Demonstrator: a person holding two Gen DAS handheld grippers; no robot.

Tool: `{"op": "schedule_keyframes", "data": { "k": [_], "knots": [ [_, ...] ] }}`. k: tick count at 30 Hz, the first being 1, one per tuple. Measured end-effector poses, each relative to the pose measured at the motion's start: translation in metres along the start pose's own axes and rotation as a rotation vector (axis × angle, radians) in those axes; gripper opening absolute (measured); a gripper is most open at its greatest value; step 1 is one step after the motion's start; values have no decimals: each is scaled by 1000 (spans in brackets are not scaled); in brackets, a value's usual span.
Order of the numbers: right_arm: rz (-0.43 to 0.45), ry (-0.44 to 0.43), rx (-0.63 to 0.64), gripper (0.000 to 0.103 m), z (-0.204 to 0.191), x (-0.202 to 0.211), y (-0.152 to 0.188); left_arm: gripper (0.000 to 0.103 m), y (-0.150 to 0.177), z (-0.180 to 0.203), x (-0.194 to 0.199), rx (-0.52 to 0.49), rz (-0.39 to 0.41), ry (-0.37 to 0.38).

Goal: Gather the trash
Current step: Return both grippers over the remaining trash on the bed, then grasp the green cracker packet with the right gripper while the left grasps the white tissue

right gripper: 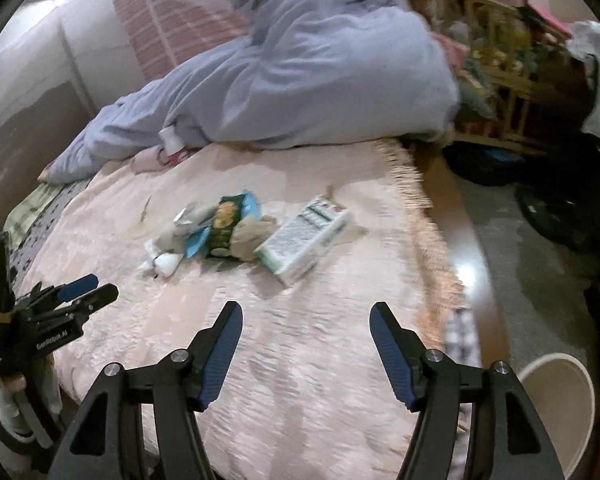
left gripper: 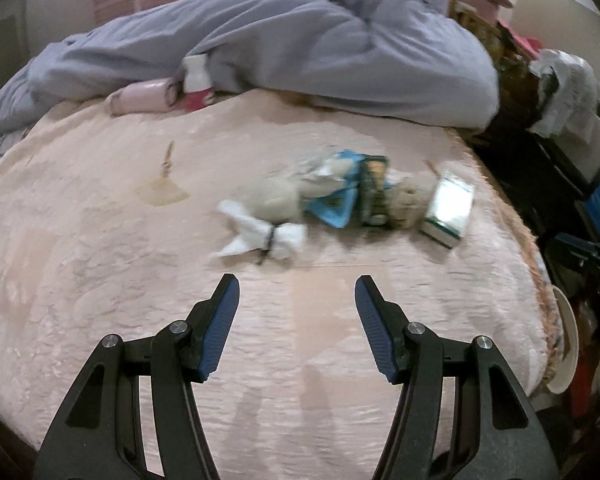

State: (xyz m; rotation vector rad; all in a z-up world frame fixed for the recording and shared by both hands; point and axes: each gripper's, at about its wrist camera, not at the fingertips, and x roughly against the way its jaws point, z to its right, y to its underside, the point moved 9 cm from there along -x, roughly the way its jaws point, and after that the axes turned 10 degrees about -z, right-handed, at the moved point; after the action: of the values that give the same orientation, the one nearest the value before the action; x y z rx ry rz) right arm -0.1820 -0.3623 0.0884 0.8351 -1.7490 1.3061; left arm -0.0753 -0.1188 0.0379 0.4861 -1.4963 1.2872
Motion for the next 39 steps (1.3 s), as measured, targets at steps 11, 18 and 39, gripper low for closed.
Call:
{"op": "schedule_keyframes", "data": {
  "k": [11,18,39],
  "knots": [
    [-52,-103,93,64,-51,-61,-38,59,-22,-18,-23,10,-15,-5],
    [-73,-148,179,64,-90,-98,-68,59,-21,-39,-39,30,-43,-9],
    [-136,-168,186,28,-99,-184,-98,46,-46,-36,-117,172,-101,133]
  ]
}}
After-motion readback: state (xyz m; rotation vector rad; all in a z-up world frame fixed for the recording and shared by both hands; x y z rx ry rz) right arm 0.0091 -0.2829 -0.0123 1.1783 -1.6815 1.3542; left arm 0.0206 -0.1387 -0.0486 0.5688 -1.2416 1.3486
